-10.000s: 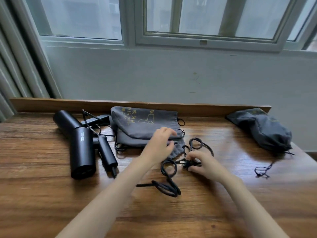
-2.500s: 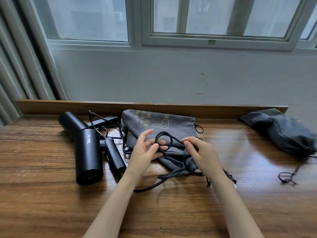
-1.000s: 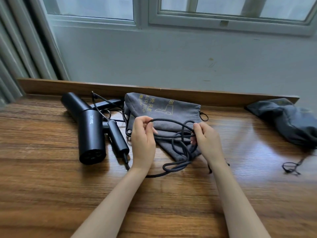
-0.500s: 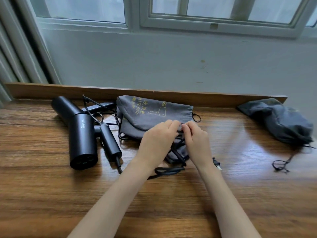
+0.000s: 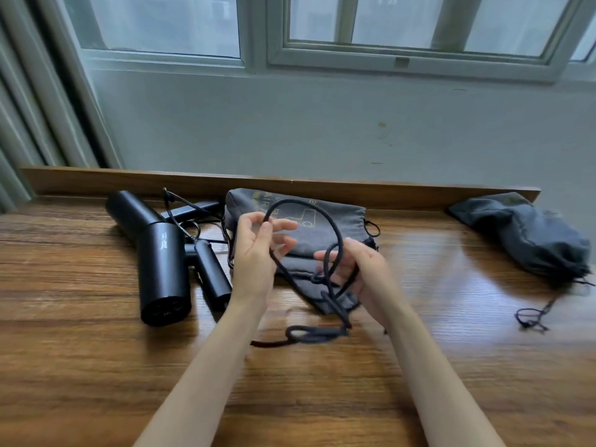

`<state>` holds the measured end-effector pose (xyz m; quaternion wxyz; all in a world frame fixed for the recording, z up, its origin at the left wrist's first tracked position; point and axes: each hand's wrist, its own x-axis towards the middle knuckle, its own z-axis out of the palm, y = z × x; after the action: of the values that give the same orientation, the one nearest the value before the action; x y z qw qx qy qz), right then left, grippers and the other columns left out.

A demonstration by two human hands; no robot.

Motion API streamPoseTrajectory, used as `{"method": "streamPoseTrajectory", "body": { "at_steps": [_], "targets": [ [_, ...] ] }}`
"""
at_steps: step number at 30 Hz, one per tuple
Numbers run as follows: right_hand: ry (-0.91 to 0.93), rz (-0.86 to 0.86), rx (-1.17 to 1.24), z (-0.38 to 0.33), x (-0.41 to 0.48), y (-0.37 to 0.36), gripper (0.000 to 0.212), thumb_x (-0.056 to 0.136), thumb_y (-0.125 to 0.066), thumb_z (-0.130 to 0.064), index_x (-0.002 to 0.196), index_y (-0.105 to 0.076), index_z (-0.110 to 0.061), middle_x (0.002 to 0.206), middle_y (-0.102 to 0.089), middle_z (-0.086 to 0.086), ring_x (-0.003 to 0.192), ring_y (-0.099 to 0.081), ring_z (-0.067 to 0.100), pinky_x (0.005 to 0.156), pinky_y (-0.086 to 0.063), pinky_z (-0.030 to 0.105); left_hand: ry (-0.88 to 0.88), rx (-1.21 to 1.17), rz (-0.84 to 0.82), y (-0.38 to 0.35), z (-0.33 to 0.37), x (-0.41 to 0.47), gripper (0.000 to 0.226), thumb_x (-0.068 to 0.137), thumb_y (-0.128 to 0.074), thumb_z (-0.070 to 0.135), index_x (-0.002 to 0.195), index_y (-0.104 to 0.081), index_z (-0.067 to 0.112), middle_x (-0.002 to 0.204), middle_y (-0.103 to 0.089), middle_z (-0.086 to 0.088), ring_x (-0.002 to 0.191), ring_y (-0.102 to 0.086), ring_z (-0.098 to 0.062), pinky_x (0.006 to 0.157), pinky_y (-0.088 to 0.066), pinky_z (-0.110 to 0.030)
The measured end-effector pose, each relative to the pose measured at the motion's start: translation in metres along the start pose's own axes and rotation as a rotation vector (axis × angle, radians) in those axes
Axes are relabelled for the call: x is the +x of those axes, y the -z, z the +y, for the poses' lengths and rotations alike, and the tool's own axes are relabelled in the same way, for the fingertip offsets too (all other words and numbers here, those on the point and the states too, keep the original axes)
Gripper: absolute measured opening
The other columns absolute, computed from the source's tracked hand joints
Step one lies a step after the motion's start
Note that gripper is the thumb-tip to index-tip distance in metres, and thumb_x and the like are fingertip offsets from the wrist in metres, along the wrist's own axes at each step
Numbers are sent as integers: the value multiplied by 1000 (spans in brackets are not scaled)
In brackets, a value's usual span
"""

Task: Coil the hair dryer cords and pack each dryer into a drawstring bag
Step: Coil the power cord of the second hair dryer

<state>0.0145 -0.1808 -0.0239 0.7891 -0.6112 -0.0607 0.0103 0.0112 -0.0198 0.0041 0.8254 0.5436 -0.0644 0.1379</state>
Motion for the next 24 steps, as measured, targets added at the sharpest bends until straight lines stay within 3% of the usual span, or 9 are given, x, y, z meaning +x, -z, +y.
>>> {"method": "streamPoseTrajectory", "body": {
  "at_steps": [3, 7, 10, 12, 14, 16, 18, 21, 24],
  "targets": [
    [-84, -263, -59, 4, -3, 1, 35, 95, -46, -32, 75, -72, -19, 92, -74, 11, 88, -70, 19, 71, -53, 22, 102, -288, 56, 2, -2, 4, 18, 101, -29, 10, 93, -44, 15, 78, -71, -1, 63, -62, -9, 77, -54, -32],
    [-45, -368, -259, 11, -4, 3, 18, 90, -53, -39, 82, -62, -25, 84, -66, -5, 85, -62, 11, 81, -47, 27, 233, -503, 231, 10, -6, 10, 21, 102, -27, 10, 91, -44, 15, 81, -70, -5, 65, -64, -9, 77, -52, -33],
    [14, -335, -251, 10, -4, -1, 19, 94, -48, -28, 77, -56, -28, 70, -55, -9, 68, -51, 8, 72, -42, 28, 161, 90, 314, 14, -15, 6, 14, 98, -36, 4, 105, -45, 13, 109, -59, -14, 96, -60, -20, 88, -47, -34],
    [92, -267, -292, 7, -4, -1, 21, 96, -46, -20, 78, -55, -26, 66, -54, -11, 62, -49, 4, 66, -43, 19, -125, 751, 218, 20, -25, -1, 42, 91, -48, 1, 131, -38, 5, 139, -40, -18, 131, -36, -28, 110, -28, -36],
    [157, -231, -343, 6, -3, 0, 19, 96, -48, -15, 80, -54, -22, 64, -55, -12, 59, -48, 2, 58, -41, 11, -531, 1108, -36, 19, -25, -9, 57, 87, -50, 5, 141, -32, 5, 149, -30, -15, 140, -22, -26, 116, -17, -39],
    [183, -219, -356, 7, -3, 0, 14, 95, -50, -13, 84, -57, -18, 64, -56, -12, 58, -48, 2, 56, -41, 12, -843, 1287, -330, 11, -23, -14, 45, 87, -48, 10, 133, -50, 12, 140, -47, -9, 133, -37, -25, 112, -25, -48],
    [184, -183, -352, 9, -2, 1, 12, 95, -50, -14, 87, -60, -15, 63, -54, -10, 57, -47, 3, 54, -41, 14, -918, 1358, -466, 3, -22, -17, 33, 85, -57, 9, 116, -63, 13, 117, -62, -9, 110, -58, -26, 99, -42, -48],
    [175, -127, -316, 10, 0, 4, 15, 96, -49, -18, 84, -58, -13, 60, -54, -8, 53, -47, 3, 50, -39, 13, -836, 1297, -432, -3, -18, -16, 33, 77, -70, 9, 110, -66, 10, 94, -62, -10, 81, -62, -25, 70, -51, -38],
    [146, -58, -202, 10, 3, 5, 20, 98, -43, -12, 79, -49, -12, 57, -56, -6, 47, -49, 5, 47, -40, 13, -917, 1325, -445, 0, -18, -16, 14, 79, -71, 12, 93, -71, 11, 77, -58, -7, 69, -57, -24, 63, -49, -34]
  ]
}}
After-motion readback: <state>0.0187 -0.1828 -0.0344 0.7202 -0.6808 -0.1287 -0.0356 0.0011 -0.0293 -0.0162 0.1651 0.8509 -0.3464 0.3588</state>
